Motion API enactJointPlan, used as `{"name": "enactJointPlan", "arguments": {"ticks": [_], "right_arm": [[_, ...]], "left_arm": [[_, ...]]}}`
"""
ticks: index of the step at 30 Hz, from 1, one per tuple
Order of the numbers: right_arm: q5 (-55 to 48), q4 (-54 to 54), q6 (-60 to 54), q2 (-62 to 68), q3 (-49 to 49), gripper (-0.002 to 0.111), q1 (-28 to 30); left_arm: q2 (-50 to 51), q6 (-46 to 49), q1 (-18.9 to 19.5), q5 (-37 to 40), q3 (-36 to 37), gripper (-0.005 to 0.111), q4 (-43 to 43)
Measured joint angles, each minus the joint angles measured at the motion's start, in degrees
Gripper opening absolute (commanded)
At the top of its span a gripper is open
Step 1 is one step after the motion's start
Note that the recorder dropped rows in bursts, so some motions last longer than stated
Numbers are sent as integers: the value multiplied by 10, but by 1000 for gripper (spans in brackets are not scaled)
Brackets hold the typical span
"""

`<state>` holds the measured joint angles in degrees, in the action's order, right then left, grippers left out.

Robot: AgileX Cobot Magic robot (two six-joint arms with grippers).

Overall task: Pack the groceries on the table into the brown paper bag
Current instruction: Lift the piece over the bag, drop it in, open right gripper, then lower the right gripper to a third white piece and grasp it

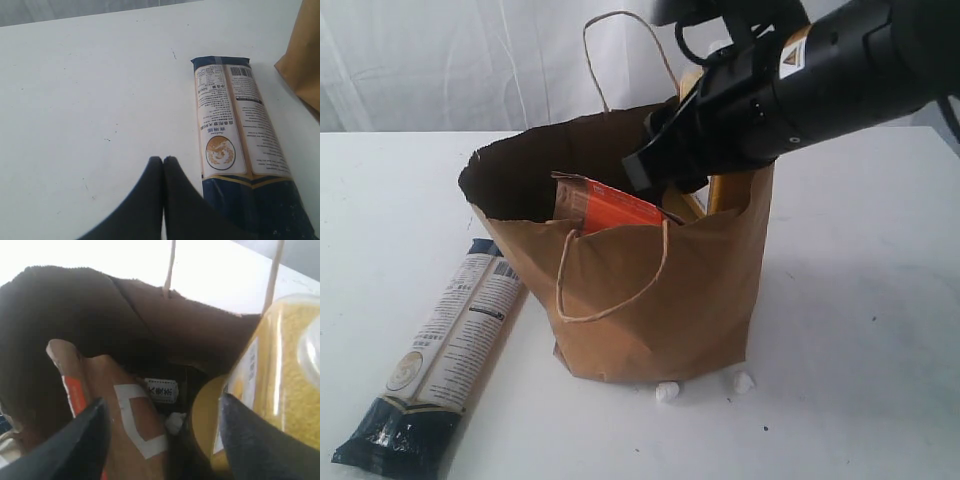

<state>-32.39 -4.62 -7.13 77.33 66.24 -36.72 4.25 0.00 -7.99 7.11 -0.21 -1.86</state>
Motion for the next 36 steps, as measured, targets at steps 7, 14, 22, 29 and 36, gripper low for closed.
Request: {"name": "enactJointPlan", "arguments": {"ticks": [7, 14, 22, 29, 36], "right_arm": [[-7, 0, 0, -60, 0, 60, 0], [-42, 9, 21, -143, -9, 60, 0], [-36, 59, 112, -257, -100, 57, 0], [-27, 70, 169, -336, -198, 54, 0], [-25, 70, 215, -371, -288, 54, 0]], "left_arm": [[0, 0, 0, 0, 0, 0, 0], [0, 0, 0, 0, 0, 0, 0], [0, 0, 0, 0, 0, 0, 0], [0, 0, 0, 0, 0, 0, 0], [0, 0, 0, 0, 0, 0, 0]]}}
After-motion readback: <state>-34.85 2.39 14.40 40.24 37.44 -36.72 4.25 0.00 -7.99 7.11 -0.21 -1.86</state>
